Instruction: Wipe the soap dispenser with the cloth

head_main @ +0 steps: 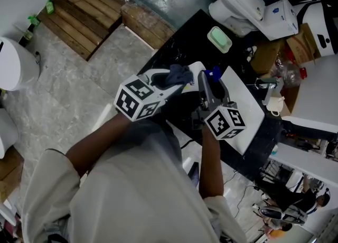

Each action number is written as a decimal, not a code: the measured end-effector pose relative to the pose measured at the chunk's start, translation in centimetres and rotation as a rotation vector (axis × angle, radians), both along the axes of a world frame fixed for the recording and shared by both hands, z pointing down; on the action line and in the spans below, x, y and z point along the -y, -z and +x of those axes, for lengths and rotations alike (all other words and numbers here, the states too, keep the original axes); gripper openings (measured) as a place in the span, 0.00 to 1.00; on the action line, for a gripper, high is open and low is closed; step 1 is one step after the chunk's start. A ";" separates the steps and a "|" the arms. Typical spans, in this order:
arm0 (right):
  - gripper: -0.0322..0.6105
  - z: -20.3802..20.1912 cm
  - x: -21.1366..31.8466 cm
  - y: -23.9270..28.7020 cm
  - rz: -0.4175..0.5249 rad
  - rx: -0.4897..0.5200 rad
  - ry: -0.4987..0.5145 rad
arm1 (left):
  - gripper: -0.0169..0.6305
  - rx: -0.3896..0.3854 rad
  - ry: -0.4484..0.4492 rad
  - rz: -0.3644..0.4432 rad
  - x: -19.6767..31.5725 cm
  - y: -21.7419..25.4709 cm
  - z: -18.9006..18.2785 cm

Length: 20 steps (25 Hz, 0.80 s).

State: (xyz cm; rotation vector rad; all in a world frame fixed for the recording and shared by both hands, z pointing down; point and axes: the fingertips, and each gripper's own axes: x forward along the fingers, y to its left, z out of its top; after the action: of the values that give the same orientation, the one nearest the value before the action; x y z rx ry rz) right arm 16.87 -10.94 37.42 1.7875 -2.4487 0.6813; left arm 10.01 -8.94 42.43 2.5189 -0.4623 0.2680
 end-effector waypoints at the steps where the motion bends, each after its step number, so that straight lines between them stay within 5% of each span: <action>1: 0.26 0.0 0.0 0.0 0.001 -0.001 0.001 | 0.23 -0.003 -0.002 -0.001 0.0 0.1 0.0; 20: 0.26 -0.1 0.0 0.0 0.003 -0.007 0.000 | 0.23 -0.086 -0.026 0.016 -0.6 3.2 0.9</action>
State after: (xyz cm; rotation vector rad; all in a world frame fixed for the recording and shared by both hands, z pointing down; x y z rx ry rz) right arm 16.73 -10.98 37.43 1.7883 -2.4462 0.6714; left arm 10.87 -8.34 39.27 2.5419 -0.3995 0.1656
